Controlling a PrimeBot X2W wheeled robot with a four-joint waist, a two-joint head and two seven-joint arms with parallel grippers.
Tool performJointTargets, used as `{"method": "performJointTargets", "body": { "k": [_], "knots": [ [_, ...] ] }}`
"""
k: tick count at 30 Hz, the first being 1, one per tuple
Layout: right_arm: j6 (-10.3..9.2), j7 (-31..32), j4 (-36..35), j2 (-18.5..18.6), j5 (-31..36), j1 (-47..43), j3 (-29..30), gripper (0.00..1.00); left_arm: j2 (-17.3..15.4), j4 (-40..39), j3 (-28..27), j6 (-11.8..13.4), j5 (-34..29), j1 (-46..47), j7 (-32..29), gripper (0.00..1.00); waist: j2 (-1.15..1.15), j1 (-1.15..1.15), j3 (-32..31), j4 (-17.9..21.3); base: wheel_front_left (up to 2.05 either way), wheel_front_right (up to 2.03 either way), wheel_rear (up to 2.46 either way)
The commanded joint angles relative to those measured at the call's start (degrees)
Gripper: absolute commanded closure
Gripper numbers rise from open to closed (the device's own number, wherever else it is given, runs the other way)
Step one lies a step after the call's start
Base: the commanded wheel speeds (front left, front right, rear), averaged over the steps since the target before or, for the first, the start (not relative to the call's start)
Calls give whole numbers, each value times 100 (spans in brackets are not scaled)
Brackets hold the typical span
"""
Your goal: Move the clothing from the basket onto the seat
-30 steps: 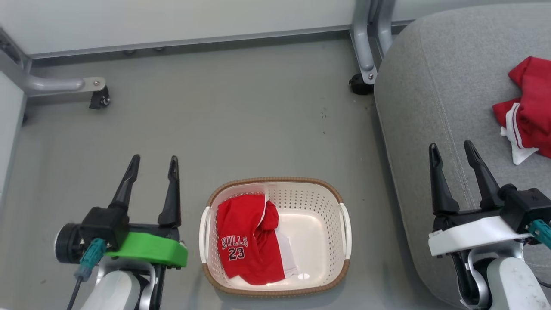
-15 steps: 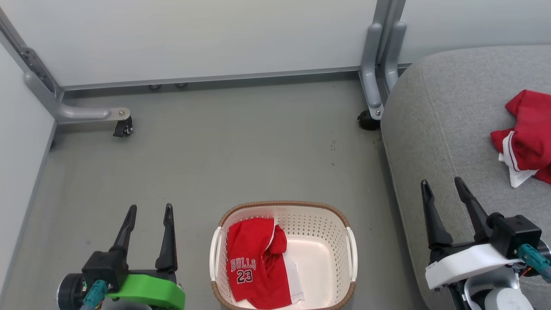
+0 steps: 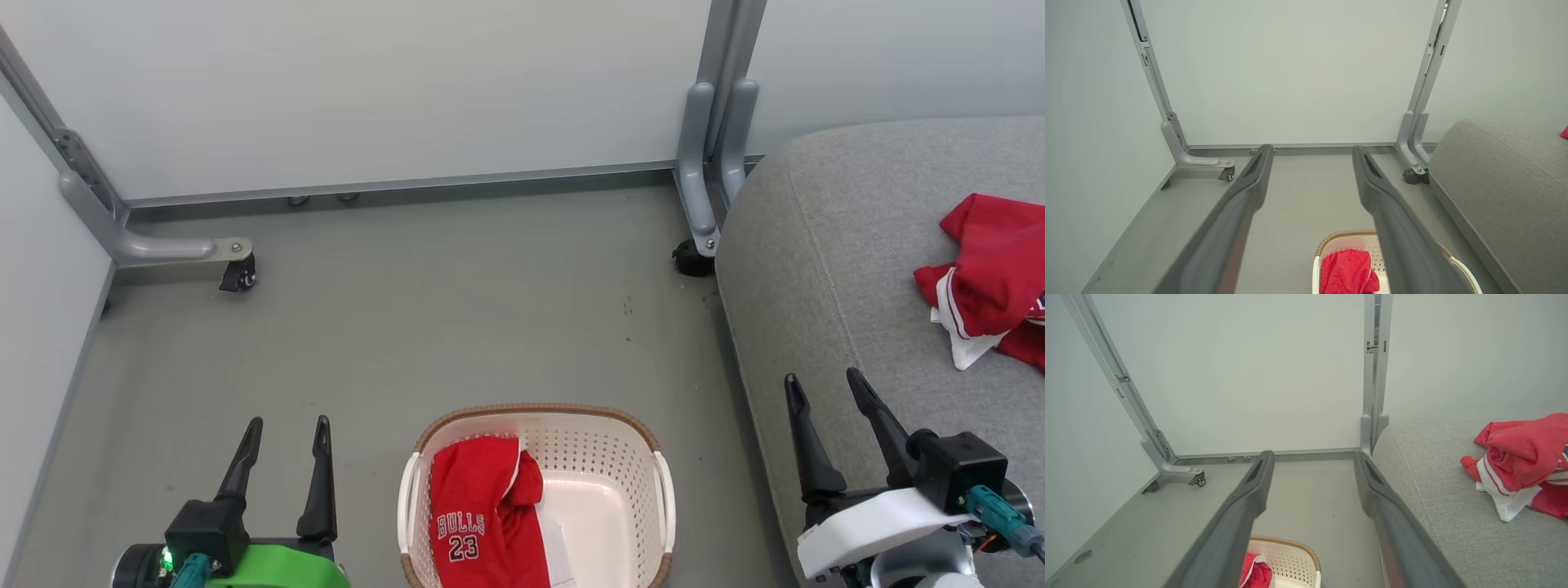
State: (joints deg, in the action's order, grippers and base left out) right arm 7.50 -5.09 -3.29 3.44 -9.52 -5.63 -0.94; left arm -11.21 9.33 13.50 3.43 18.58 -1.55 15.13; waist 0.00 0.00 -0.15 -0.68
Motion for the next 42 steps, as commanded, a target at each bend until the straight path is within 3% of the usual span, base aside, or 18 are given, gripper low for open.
{"method": "performJointTargets", "body": {
  "k": [1,18,25,36,42],
  "knots": [
    [-2,1,-34,-6,27,-48,2,0,37,9,-32,-52,-37,-67,1,0,0,0,-5,1,0,0,0],
    [-2,50,-30,-21,15,53,-48,0,274,209,-326,-282,-328,-6,2,0,0,0,-29,20,0,0,0],
    [-2,85,-175,29,1,244,-35,0,444,396,-230,-280,-617,529,1,0,0,0,406,-17,0,0,0],
    [-2,56,-580,254,-17,908,-85,0,787,1586,697,-528,-1050,2064,0,0,0,0,1668,26,0,0,0],
    [-2,9,-805,387,-43,1406,-232,0,823,2430,1473,-438,-863,2979,-1,0,0,0,2457,217,0,0,0]
  ]
}}
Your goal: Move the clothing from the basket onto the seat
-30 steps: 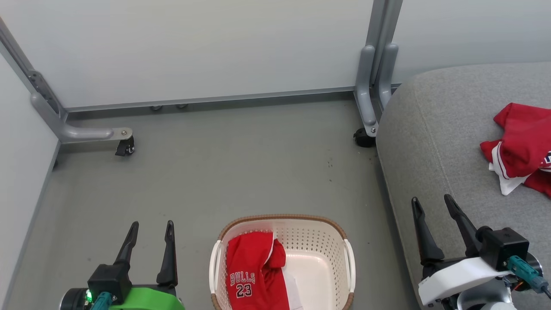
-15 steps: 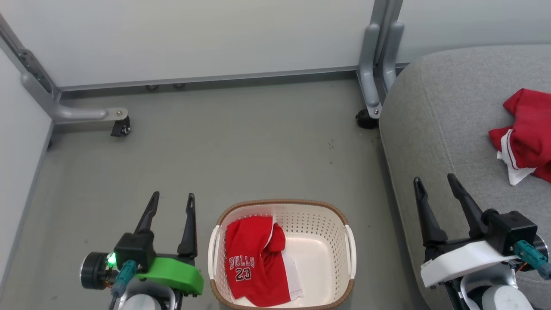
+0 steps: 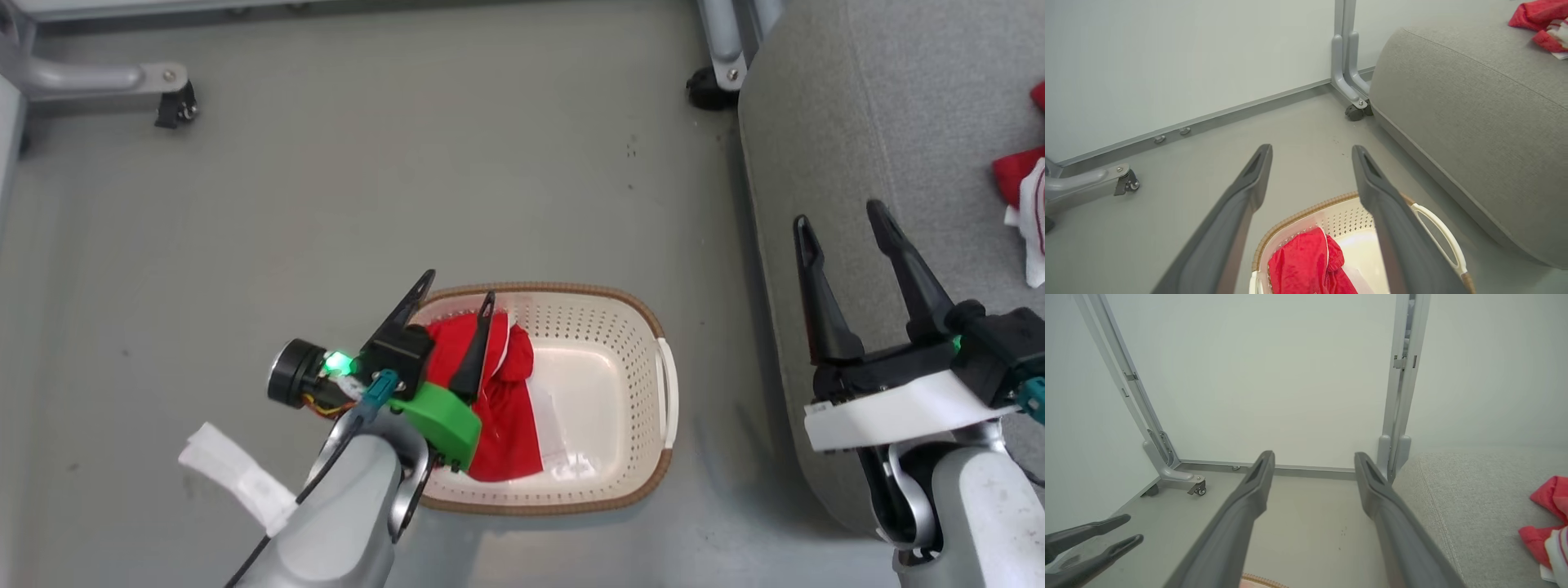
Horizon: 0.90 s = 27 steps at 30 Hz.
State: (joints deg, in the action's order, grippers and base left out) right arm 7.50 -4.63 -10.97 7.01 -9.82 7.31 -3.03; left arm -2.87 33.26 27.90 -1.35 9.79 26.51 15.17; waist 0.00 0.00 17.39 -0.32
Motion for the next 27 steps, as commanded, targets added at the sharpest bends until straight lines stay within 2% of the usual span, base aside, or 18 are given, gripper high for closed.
{"method": "performJointTargets", "body": {
  "k": [1,8,16,21,27],
  "knots": [
    [-2,-60,-43,41,-21,179,-41,0,-12,178,178,68,62,284,-5,0,0,0,798,212,0,0,0],
    [-2,-223,-220,77,-55,693,-264,0,-19,1261,1266,340,322,1331,-52,0,0,0,1731,543,0,0,0],
    [-2,-499,-226,24,-141,1117,-449,0,-22,2254,2138,574,485,2248,-430,0,0,0,2622,914,0,0,0],
    [-2,-671,-109,-30,-232,1335,-591,0,-22,2803,2366,573,604,2635,-635,0,0,0,3031,1144,0,0,0],
    [-2,-851,88,-122,-341,1508,-733,0,-23,3509,2476,748,573,3082,-708,0,0,0,3400,1349,0,0,0]
  ]
}}
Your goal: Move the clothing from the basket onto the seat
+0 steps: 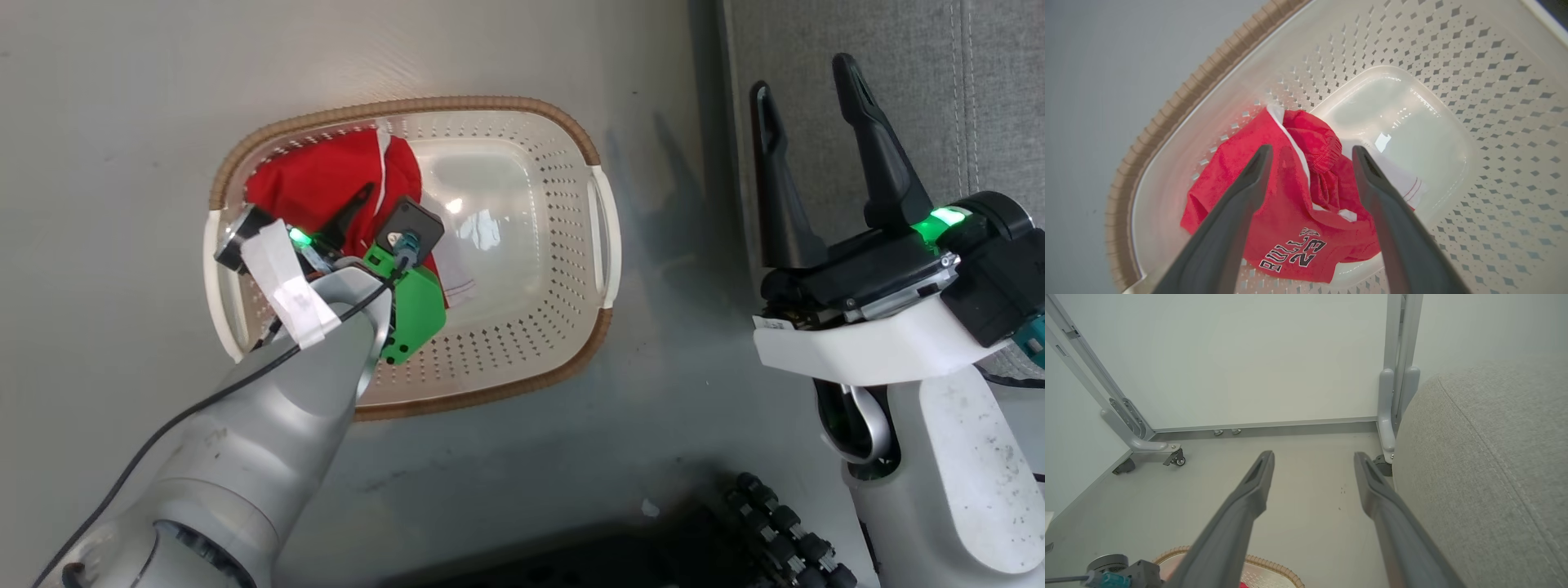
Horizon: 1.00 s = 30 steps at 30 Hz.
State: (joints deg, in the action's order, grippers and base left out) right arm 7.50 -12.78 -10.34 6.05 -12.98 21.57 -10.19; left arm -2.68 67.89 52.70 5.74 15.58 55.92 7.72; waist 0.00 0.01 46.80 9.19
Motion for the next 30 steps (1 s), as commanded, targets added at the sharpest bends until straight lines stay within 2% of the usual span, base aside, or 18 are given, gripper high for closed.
{"method": "performJointTargets", "body": {
  "k": [1,5,9,19,26,28,30],
  "knots": [
    [-2,-62,50,-40,-39,105,-35,0,-61,126,-10,65,-2,198,44,0,0,-1,503,425,0,0,0],
    [-2,-158,174,-94,-126,226,-139,0,-253,404,-32,277,-13,467,48,0,0,-1,717,566,0,0,0],
    [-2,-204,259,-123,-225,285,-241,0,-408,496,-21,346,-4,607,-56,0,0,-1,847,662,0,0,0],
    [-2,-242,340,-185,-358,462,-425,0,-738,581,49,425,8,779,-556,0,0,-1,1133,850,0,0,0],
    [-2,-246,251,-212,-414,550,-535,0,-923,602,103,381,65,835,-1139,0,0,-1,1299,974,0,0,0],
    [-2,-246,240,-216,-432,582,-563,0,-947,604,103,334,76,836,-1203,100,0,-1,1332,1002,0,0,0],
    [-2,-246,238,-219,-450,589,-580,0,-964,602,121,294,85,848,-1259,100,0,-1,1352,1024,0,0,0]
  ]
}}
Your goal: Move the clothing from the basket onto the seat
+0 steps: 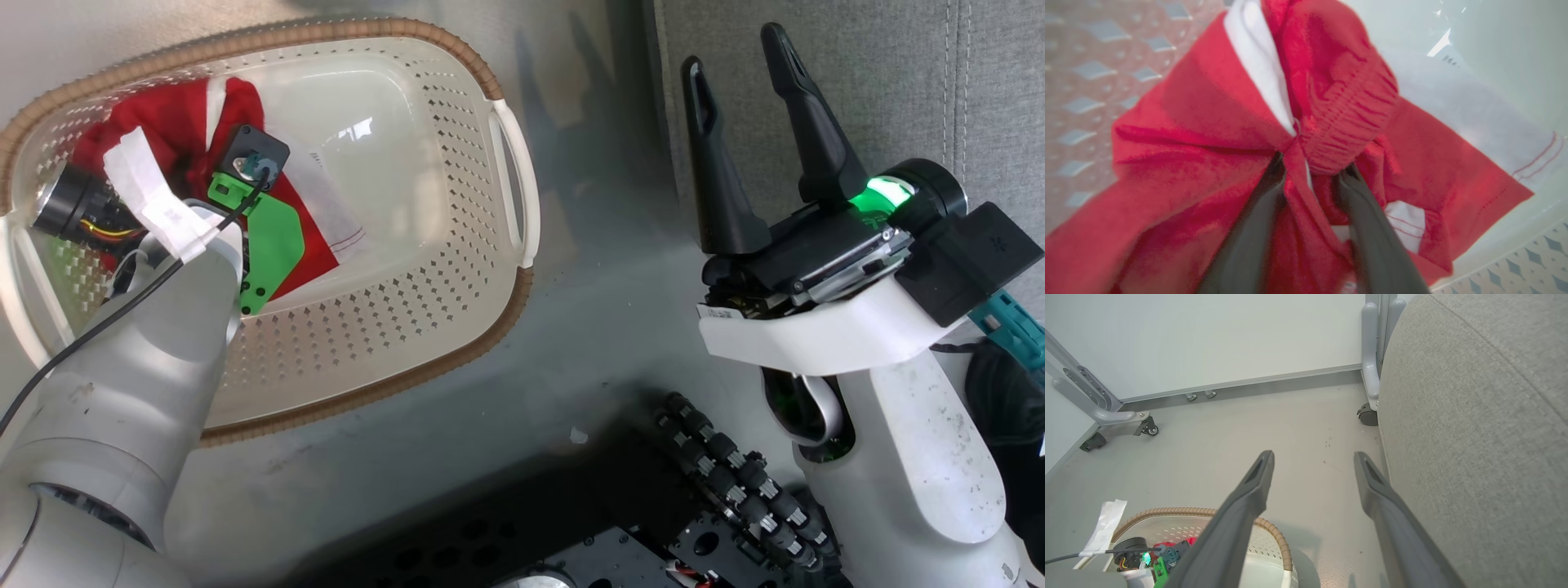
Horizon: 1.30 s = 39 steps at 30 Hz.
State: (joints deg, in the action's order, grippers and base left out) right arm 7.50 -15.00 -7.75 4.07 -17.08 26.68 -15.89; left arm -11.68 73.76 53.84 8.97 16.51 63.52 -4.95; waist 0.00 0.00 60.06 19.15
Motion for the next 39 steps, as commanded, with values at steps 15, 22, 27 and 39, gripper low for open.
{"method": "performJointTargets", "body": {
  "k": [15,22,27,39],
  "knots": [
    [-2,-25,58,66,71,20,46,0,257,-19,-73,-385,312,-144,1072,100,0,0,-385,-189,0,0,0],
    [-2,-22,193,218,179,-197,98,0,554,-105,-351,-705,723,-417,1791,100,0,0,-1048,-508,0,0,0],
    [-2,-22,282,317,240,-404,192,0,723,-437,-566,-810,1005,-679,1981,100,0,0,-1576,-723,0,0,0],
    [-2,236,299,392,324,-1030,433,0,654,-2636,-1270,-553,1162,-1770,2008,100,0,0,-2810,-1118,0,0,0]
  ]
}}
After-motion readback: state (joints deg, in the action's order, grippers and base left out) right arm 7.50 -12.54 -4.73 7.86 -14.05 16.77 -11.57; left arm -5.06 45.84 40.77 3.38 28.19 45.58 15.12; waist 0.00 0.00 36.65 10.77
